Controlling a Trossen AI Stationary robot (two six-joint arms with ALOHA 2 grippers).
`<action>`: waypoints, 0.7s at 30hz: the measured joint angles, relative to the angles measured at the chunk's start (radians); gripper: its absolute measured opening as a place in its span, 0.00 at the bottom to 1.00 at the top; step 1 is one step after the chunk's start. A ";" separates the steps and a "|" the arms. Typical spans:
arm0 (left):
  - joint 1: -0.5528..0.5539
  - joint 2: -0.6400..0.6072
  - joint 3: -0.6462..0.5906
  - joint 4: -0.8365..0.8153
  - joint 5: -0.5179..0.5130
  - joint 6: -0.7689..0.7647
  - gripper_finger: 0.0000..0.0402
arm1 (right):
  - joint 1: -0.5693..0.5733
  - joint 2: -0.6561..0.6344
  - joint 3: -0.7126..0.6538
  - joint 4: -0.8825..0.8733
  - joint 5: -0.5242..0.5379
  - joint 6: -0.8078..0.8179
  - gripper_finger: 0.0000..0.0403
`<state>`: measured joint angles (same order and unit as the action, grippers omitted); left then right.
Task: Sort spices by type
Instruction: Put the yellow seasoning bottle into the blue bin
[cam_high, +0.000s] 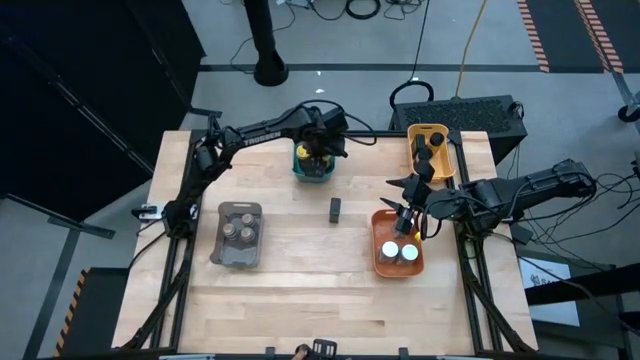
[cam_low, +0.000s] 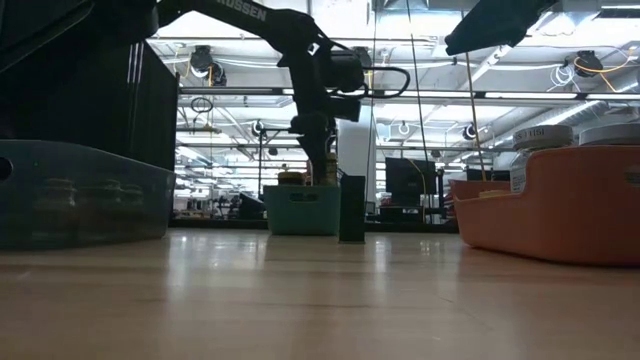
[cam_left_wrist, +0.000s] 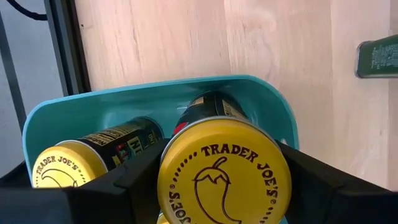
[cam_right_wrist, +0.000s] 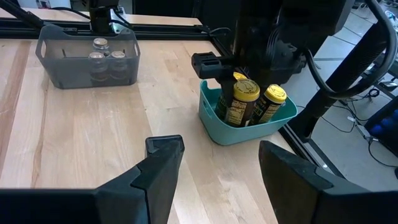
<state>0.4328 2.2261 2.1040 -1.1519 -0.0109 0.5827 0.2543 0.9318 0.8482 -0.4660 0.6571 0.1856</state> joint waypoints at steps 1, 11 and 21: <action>0.000 0.000 0.000 0.000 0.004 0.000 0.64 | 0.000 0.000 0.000 0.000 0.000 0.000 0.50; 0.000 0.000 0.000 -0.008 0.006 0.003 0.64 | 0.000 0.000 0.000 0.000 0.000 0.000 0.50; 0.001 0.000 0.000 0.003 0.007 0.007 0.64 | 0.000 0.000 0.000 0.000 0.000 -0.006 0.50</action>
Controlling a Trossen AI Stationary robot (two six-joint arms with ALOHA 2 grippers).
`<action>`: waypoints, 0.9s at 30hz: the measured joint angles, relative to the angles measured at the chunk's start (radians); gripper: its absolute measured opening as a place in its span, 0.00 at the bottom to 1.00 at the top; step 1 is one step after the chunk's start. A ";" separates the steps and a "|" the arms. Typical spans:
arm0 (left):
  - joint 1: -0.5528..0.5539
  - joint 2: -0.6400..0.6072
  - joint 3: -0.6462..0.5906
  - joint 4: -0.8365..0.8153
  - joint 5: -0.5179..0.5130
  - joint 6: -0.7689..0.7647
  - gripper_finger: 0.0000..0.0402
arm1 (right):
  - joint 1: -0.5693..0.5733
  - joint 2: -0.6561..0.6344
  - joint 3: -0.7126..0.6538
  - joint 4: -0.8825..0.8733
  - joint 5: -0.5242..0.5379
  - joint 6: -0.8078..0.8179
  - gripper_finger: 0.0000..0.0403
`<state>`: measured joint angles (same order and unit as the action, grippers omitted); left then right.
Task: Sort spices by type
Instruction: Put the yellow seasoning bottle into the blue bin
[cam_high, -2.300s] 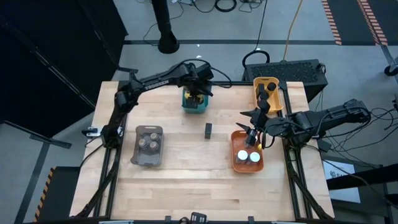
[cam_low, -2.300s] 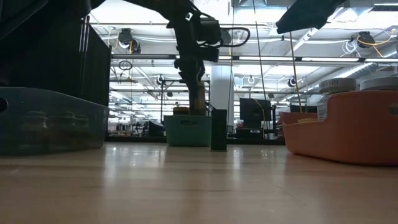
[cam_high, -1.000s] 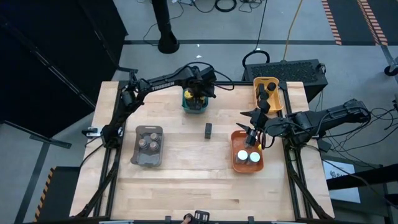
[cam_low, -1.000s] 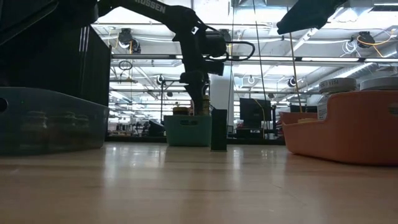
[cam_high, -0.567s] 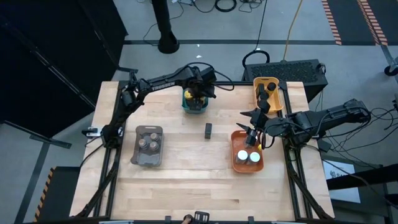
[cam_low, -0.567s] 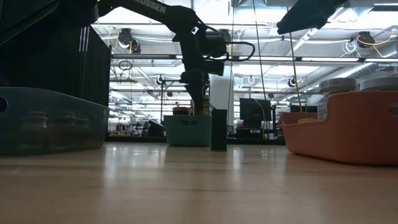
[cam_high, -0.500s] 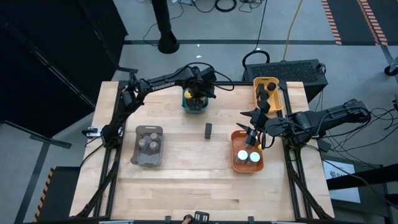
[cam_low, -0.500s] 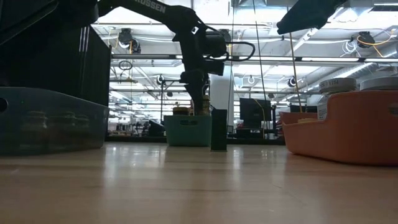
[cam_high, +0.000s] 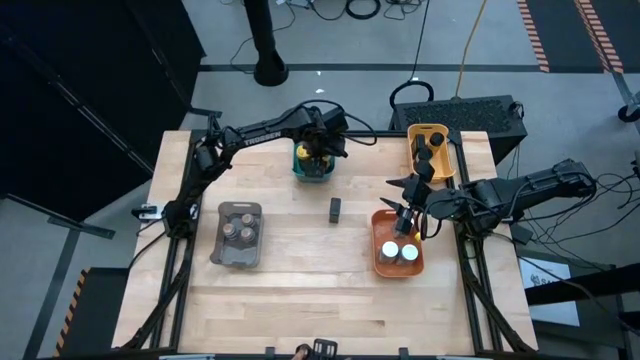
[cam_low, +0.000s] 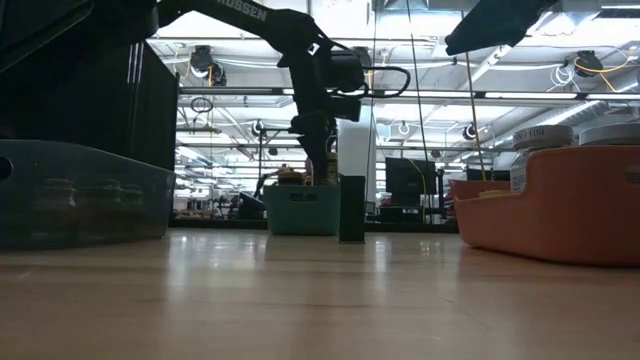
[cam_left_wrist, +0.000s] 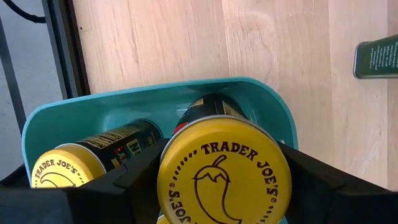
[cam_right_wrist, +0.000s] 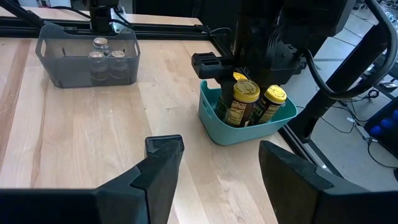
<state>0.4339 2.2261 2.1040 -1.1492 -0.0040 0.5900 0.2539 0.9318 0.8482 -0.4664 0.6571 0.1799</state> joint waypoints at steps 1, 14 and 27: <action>0.000 0.000 0.000 0.000 0.000 0.000 0.64 | 0.000 0.000 0.000 0.000 0.000 0.000 0.50; 0.006 0.000 0.000 0.000 0.001 0.000 0.64 | 0.000 0.000 0.000 0.000 0.000 0.000 0.50; 0.024 0.000 0.000 0.010 0.001 0.010 0.64 | 0.000 0.000 0.000 0.000 0.000 -0.001 0.50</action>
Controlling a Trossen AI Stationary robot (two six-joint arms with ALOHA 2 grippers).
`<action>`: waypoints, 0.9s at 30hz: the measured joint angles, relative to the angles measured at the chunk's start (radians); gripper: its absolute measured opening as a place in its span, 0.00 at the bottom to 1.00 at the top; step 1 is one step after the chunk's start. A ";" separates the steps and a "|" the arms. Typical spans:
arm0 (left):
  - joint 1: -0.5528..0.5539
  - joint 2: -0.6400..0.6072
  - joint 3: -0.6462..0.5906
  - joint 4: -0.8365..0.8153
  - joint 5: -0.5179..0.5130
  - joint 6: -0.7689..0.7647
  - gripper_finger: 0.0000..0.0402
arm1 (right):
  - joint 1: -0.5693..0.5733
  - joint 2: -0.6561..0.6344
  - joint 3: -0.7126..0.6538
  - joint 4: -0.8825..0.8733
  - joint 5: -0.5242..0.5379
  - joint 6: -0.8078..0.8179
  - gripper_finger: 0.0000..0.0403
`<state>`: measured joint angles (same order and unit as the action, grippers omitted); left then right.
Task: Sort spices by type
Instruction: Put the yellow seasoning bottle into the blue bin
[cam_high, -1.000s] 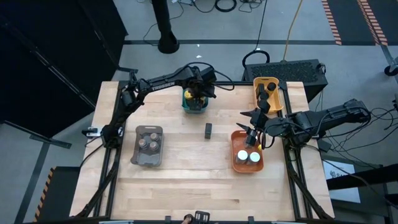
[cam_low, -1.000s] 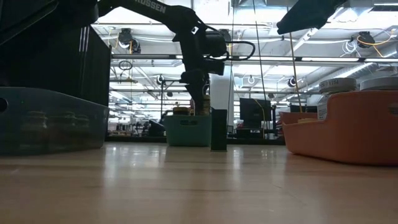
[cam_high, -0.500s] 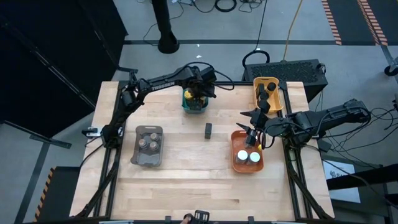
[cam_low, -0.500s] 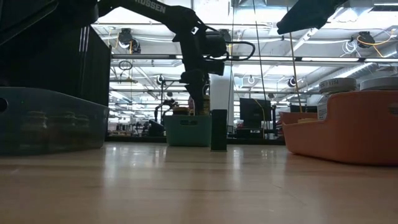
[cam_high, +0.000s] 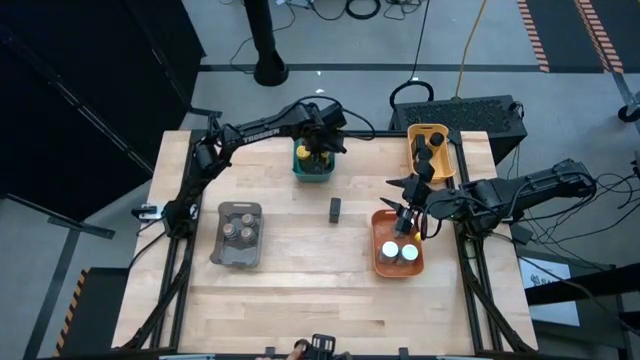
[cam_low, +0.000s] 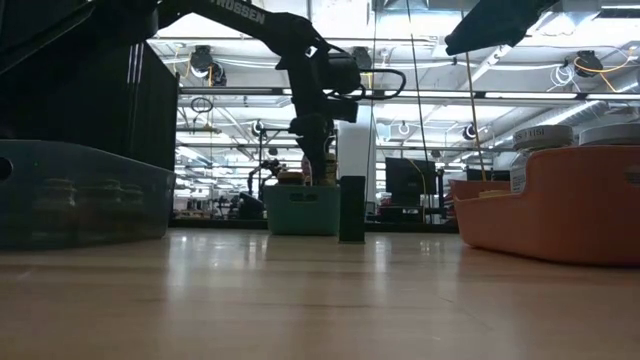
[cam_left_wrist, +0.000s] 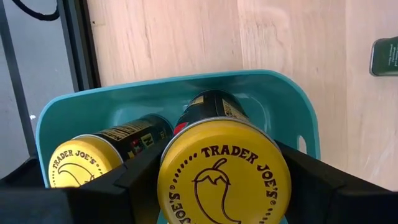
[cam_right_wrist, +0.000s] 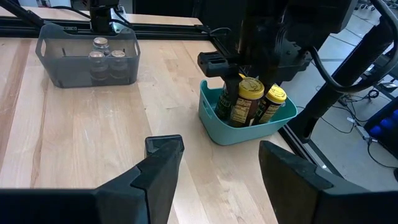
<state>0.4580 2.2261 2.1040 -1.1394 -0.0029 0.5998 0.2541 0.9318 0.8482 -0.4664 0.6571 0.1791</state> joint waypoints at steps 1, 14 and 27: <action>0.000 0.000 0.000 0.000 0.000 0.008 0.64 | 0.000 0.000 0.000 0.000 0.000 0.000 0.50; 0.000 0.000 0.000 0.001 0.000 0.016 0.66 | 0.000 0.000 0.000 0.000 0.000 0.000 0.50; -0.001 -0.002 0.000 0.037 -0.037 0.016 0.77 | 0.000 0.000 0.000 0.000 0.000 0.000 0.50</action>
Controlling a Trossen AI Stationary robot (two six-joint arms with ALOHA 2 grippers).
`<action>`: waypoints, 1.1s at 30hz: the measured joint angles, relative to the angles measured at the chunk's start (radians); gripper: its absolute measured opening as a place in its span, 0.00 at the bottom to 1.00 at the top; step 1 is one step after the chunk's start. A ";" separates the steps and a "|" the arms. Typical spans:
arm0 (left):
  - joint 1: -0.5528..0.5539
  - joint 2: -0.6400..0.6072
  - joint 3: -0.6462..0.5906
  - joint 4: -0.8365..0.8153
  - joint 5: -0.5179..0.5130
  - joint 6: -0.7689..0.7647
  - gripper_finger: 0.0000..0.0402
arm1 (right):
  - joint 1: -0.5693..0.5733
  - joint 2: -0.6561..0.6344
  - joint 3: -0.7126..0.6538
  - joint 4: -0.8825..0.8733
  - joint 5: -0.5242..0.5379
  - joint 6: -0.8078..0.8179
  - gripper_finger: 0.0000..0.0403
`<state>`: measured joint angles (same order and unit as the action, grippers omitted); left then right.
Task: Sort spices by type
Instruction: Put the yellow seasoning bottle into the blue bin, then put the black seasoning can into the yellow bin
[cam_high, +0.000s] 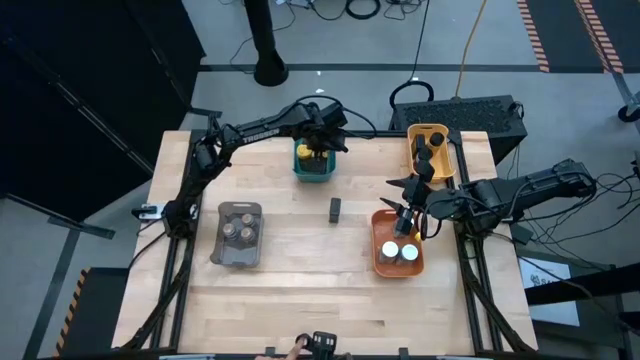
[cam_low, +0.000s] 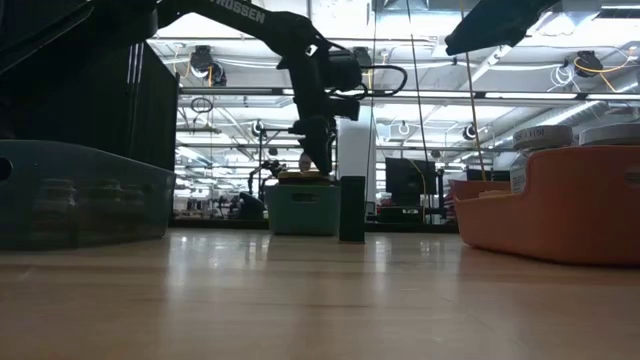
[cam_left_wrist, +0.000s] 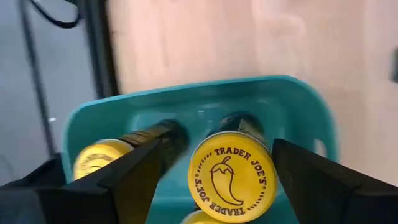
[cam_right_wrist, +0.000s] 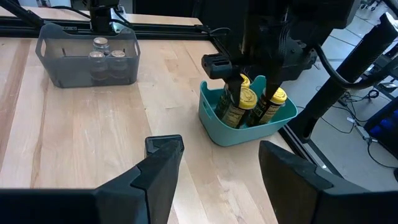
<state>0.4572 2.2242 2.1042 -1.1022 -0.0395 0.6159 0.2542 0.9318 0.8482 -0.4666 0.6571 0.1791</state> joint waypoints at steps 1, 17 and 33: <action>0.000 0.000 0.000 0.006 -0.016 0.000 0.77 | 0.000 0.000 0.000 0.000 0.000 0.000 0.50; -0.036 -0.111 0.001 -0.025 -0.003 -0.055 0.77 | 0.000 0.000 0.000 -0.001 0.001 -0.001 0.50; -0.355 -0.370 0.001 -0.128 0.065 -0.246 0.77 | 0.000 0.004 0.000 0.012 -0.008 -0.005 0.50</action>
<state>0.1020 1.8537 2.1050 -1.2305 0.0252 0.3697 0.2543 0.9355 0.8478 -0.4549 0.6491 0.1743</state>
